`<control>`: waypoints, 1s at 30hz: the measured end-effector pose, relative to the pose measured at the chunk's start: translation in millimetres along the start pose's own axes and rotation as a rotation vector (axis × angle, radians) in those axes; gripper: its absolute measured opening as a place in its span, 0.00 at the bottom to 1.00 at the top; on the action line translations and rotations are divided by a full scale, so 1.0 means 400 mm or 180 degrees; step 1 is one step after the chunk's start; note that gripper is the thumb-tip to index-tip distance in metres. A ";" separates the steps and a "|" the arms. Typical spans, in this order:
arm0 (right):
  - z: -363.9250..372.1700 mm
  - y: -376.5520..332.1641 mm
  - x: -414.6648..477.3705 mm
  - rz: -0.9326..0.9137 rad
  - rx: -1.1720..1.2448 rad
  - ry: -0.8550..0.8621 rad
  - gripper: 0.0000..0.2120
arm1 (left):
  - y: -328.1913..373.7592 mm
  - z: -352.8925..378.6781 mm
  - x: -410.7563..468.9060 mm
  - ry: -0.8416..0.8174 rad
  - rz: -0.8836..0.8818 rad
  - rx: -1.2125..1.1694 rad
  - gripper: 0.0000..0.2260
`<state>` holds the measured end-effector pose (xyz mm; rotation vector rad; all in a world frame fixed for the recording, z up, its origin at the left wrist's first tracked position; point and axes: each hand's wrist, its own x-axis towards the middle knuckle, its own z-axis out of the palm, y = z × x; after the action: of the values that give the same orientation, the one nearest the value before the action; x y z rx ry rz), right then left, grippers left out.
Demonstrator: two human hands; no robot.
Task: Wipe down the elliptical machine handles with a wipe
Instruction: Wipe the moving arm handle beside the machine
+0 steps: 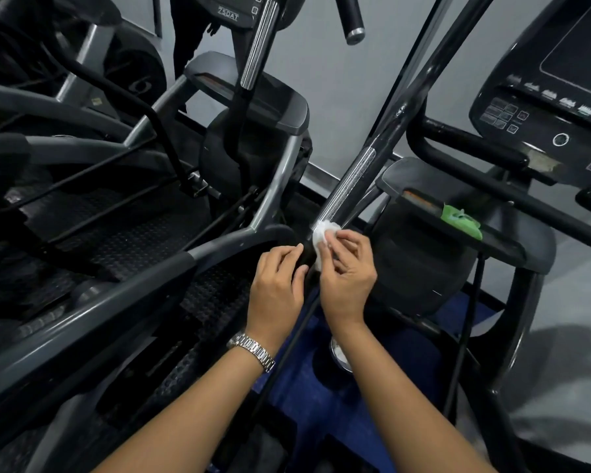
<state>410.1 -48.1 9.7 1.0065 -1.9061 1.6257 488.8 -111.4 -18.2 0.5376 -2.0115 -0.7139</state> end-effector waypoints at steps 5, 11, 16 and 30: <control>0.001 0.018 0.004 0.0012 -0.0113 0.0042 0.08 | -0.003 0.002 -0.003 0.0044 0.0004 -0.0035 0.14; -0.015 0.022 0.016 -0.0080 -0.0331 -0.0001 0.07 | -0.001 -0.002 0.000 0.0041 -0.0004 -0.0097 0.14; -0.010 0.018 0.005 0.0073 -0.0330 0.0012 0.08 | -0.003 0.000 -0.002 0.0038 -0.0018 -0.0138 0.14; -0.048 0.046 0.041 -0.0921 -0.1000 -0.0438 0.08 | -0.006 0.000 0.002 0.0057 -0.0024 -0.0253 0.14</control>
<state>383.4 -32.9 14.0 1.2149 -1.9197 1.0824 488.7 -113.6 -19.4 0.5033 -1.9568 -0.7875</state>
